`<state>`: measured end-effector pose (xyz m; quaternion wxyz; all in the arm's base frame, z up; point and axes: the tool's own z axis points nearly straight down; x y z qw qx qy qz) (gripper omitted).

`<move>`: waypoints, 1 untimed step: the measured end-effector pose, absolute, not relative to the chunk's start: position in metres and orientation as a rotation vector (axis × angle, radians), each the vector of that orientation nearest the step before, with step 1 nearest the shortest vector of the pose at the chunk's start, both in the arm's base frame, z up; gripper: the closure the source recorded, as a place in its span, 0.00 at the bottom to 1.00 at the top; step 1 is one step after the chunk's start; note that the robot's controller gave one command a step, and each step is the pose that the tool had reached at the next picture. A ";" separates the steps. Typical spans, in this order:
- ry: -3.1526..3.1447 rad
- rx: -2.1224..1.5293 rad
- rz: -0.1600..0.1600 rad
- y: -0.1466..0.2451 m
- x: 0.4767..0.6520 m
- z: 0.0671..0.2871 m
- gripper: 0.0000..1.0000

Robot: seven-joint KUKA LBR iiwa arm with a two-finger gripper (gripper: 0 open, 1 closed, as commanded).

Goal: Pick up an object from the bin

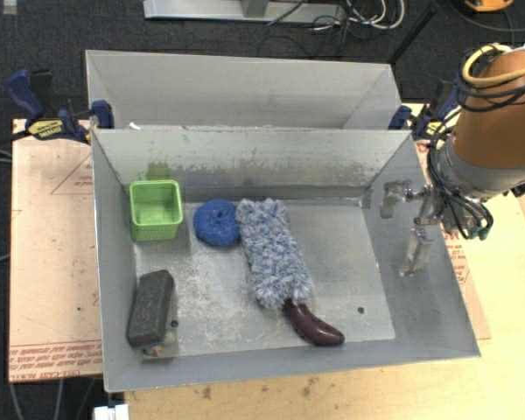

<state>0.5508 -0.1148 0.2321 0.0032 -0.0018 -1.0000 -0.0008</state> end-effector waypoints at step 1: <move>-3.143 -0.001 0.000 -0.114 0.552 0.237 0.00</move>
Offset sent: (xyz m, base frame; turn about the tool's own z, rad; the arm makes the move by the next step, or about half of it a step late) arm 0.0427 0.0836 0.1245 0.0098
